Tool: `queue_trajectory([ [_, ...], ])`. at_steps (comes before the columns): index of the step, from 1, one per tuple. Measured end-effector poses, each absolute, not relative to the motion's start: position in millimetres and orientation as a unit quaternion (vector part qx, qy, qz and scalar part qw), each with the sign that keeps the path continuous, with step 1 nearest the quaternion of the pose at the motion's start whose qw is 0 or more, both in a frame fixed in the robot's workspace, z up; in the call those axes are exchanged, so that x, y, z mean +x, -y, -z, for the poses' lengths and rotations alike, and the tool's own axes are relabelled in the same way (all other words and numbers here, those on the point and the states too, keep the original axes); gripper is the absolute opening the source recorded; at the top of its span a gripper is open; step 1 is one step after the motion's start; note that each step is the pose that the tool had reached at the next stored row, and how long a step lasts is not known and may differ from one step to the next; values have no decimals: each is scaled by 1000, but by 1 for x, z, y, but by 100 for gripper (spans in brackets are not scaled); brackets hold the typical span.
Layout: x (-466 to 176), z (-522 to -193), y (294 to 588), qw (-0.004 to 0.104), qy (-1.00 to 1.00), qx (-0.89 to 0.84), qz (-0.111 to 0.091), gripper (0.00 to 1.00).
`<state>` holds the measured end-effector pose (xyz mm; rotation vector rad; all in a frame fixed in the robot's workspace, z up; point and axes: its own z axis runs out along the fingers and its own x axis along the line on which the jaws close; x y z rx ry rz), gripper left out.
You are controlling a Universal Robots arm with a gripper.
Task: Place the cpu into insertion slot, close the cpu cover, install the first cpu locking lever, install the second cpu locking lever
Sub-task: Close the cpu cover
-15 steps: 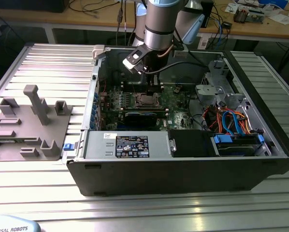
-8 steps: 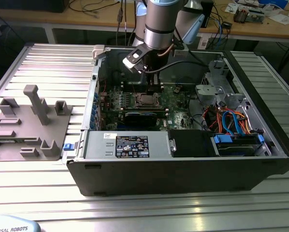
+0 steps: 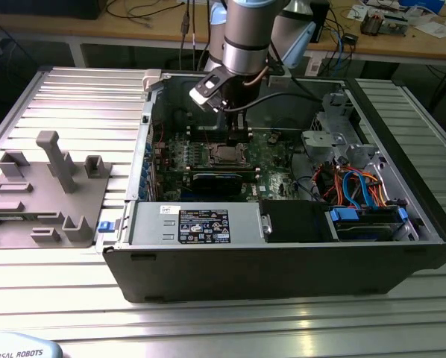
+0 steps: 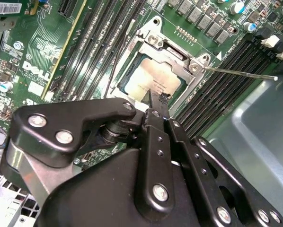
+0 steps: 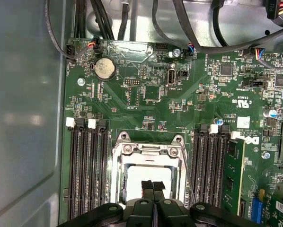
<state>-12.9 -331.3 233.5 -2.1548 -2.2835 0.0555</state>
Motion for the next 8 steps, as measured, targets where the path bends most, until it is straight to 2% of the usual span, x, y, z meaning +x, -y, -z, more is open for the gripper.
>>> queue_trajectory([
  [8, -13, -240, 331, 1, 727, -686, -18, 11],
])
